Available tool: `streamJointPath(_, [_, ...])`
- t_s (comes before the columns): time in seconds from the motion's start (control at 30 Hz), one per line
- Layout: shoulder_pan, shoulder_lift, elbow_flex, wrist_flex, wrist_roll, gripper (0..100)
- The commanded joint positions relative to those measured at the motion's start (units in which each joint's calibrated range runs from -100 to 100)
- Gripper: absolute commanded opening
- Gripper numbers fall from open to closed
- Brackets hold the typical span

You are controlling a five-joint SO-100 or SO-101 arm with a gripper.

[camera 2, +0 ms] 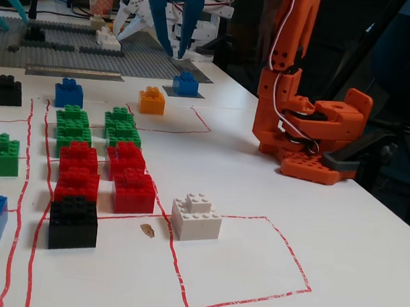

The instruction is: Grab the block and put it in the grey marker

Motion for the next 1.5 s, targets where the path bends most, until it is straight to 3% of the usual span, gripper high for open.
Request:
streamJointPath(0.0, [-9.9,-8.6,0.1,0.9,-6.1,3])
streamJointPath(0.2, [-24.5,-8.9,2.3,0.8,-15.1,0])
streamJointPath(0.6, [-41.7,-8.6,5.2,-5.3,-23.9,0])
streamJointPath(0.83, [-45.9,-7.9,5.2,-7.3,-24.6,0])
streamJointPath(1.47, [-45.8,-9.1,9.0,-9.5,-23.7,0])
